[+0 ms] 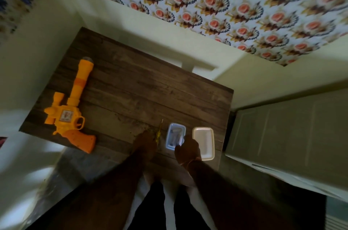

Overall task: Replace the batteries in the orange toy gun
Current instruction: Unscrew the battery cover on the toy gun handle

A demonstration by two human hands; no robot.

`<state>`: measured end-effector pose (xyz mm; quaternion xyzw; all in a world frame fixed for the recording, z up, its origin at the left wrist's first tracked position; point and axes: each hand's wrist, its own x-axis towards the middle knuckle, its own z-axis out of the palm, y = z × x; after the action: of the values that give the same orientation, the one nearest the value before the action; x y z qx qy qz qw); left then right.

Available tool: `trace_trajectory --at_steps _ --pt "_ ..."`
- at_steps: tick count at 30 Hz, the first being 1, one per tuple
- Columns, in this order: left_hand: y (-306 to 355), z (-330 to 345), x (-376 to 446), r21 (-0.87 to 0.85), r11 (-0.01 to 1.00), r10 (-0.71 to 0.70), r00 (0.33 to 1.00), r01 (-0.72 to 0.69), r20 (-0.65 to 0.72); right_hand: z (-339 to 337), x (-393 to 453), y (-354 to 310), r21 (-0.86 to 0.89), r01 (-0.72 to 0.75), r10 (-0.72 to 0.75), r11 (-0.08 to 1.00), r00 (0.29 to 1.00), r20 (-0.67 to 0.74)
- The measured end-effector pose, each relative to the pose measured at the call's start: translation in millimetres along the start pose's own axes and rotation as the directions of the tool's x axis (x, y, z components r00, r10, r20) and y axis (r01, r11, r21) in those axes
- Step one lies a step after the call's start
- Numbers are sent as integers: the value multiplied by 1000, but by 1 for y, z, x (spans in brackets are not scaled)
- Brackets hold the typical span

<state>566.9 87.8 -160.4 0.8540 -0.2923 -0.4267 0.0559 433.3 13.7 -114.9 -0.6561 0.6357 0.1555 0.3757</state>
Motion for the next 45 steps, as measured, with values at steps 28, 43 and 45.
trace_trajectory --at_steps 28,43,45 --pt "115 -161 -187 398 733 678 548 -552 -489 -177 -128 -59 -58 697 -624 715 598 -503" --pt "57 -221 -121 372 591 800 459 -716 -387 -111 -144 -130 -30 552 -431 833 614 -661" --pt "37 -227 -104 364 602 794 483 -711 -370 -95 -145 -141 5 516 -377 857 632 -677"
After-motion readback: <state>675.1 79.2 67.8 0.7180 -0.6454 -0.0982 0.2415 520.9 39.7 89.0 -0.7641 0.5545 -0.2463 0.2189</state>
